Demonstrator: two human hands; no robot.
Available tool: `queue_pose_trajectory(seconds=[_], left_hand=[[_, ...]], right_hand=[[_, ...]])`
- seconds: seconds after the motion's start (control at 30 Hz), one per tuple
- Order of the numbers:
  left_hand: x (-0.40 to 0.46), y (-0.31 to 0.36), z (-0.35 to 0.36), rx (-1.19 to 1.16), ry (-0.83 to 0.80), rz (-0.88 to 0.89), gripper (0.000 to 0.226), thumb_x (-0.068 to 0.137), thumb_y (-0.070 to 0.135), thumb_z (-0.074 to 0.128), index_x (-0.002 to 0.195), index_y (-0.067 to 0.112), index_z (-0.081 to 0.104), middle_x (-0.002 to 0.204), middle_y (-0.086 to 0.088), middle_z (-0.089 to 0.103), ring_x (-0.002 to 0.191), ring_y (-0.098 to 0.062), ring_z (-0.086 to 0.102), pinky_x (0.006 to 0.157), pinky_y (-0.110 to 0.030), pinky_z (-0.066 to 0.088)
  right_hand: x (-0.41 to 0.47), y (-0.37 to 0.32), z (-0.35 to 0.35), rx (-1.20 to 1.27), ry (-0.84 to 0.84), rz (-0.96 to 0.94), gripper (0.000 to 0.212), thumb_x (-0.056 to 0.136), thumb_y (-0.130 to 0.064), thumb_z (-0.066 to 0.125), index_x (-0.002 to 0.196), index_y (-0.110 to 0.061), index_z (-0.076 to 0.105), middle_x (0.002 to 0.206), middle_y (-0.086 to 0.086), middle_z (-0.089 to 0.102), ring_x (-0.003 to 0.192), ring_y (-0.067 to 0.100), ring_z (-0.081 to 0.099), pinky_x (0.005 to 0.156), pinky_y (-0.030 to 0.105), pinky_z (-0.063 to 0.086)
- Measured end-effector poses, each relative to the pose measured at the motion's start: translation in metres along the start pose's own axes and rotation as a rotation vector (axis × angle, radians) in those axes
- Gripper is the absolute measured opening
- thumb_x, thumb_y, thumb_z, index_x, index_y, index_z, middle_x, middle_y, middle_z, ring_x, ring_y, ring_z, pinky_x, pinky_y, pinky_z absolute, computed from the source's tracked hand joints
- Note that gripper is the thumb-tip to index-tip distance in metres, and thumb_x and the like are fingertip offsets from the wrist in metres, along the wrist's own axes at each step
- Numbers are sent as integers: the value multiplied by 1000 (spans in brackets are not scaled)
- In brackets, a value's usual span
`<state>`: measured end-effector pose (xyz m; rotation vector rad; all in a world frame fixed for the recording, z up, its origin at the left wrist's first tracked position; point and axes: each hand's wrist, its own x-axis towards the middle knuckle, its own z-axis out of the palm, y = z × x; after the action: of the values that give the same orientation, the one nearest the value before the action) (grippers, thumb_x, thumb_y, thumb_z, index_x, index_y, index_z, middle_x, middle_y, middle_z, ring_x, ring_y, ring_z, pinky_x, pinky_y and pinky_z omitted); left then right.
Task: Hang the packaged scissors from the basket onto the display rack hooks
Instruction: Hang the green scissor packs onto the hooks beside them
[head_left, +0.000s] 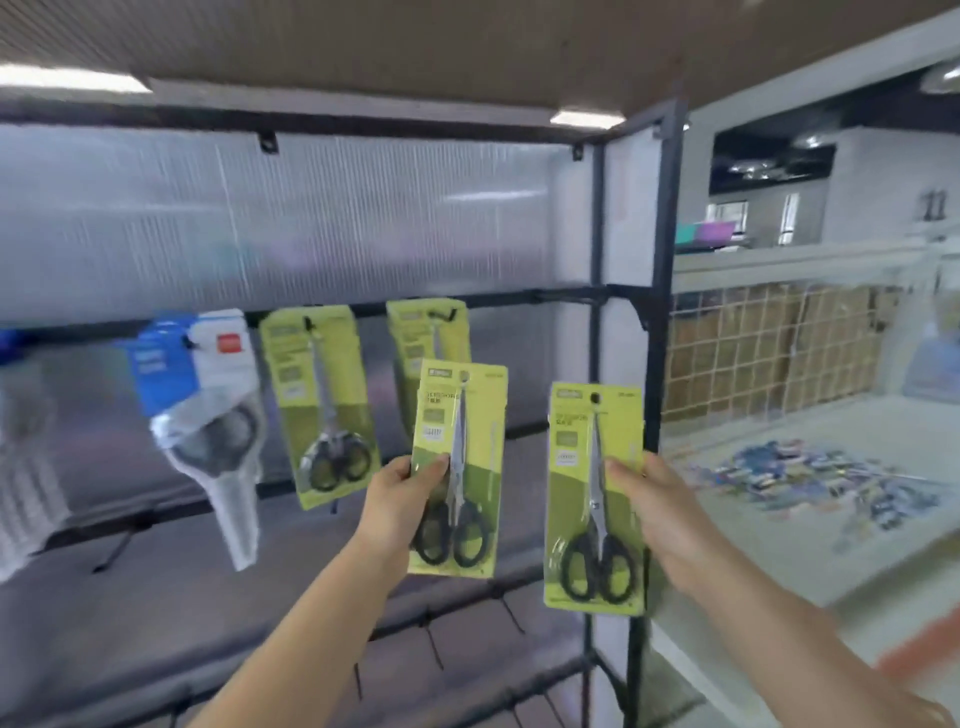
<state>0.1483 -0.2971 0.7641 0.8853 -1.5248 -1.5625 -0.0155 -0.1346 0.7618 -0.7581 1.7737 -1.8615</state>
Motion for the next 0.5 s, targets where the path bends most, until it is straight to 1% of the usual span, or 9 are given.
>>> queue_pose_trajectory(seconds=[0.03, 0.07, 0.13, 0.23, 0.3, 0.37, 0.43, 0.47, 0.5], left_hand=[[-2, 0, -8, 9, 13, -1, 16, 89, 25, 65, 87, 9, 68, 90, -10, 71, 83, -28, 65, 82, -41, 50], [-2, -3, -15, 13, 29, -12, 19, 88, 27, 65, 94, 9, 68, 97, -9, 71, 90, -29, 65, 89, -43, 50], [-3, -9, -24, -22, 78, -71, 29, 86, 31, 67, 106, 9, 66, 104, -9, 70, 99, -31, 63, 95, -48, 48], [-3, -11, -30, -103, 105, -128, 43, 83, 33, 70, 116, 7, 61, 113, -11, 66, 104, -33, 59, 99, -49, 45], [-1, -6, -30, -141, 107, -109, 53, 83, 33, 70, 126, 6, 54, 126, -7, 58, 116, -33, 53, 105, -49, 38], [4, 1, -31, -159, 108, -86, 54, 87, 28, 66, 132, 7, 46, 123, -6, 52, 119, -29, 47, 106, -42, 33], [11, 9, -35, -134, 100, -53, 36, 88, 28, 65, 118, 11, 53, 108, -3, 56, 109, -28, 51, 100, -41, 38], [13, 15, -36, -118, 108, -41, 26, 87, 29, 66, 104, 13, 56, 104, -4, 60, 106, -29, 54, 99, -41, 42], [15, 18, -38, -114, 107, -24, 25, 86, 32, 68, 98, 13, 59, 103, -6, 62, 104, -31, 57, 98, -44, 44]], right_hand=[[-3, 1, 11, -28, -8, 2, 9, 97, -28, 50, 103, -24, 56, 112, -10, 61, 96, 9, 56, 84, 28, 39], [-4, 3, 22, -44, -29, -5, 24, 96, -32, 50, 118, -23, 53, 129, -4, 55, 111, 15, 53, 93, 32, 39], [-9, 2, 41, -73, -70, 7, 53, 96, -40, 48, 143, -19, 35, 149, -2, 36, 134, 21, 37, 108, 41, 31], [-10, -2, 64, -78, -120, 64, 63, 97, -43, 44, 149, -19, 19, 156, -3, 19, 142, 21, 22, 112, 44, 23], [-5, -8, 75, -109, -117, 49, 63, 97, -42, 44, 150, -19, 18, 157, -3, 17, 143, 21, 20, 113, 43, 22], [3, -23, 81, -108, -102, 12, 62, 98, -40, 44, 150, -19, 19, 156, -2, 20, 142, 20, 23, 111, 42, 24], [11, -42, 86, -109, -84, -33, 60, 98, -38, 43, 150, -17, 19, 156, -2, 21, 141, 21, 23, 111, 40, 24], [15, -52, 88, -114, -73, -57, 60, 99, -38, 43, 150, -17, 18, 156, -1, 20, 142, 21, 22, 111, 40, 24], [19, -62, 90, -126, -64, -82, 60, 99, -37, 42, 150, -16, 17, 156, -1, 19, 142, 21, 21, 112, 40, 23]])
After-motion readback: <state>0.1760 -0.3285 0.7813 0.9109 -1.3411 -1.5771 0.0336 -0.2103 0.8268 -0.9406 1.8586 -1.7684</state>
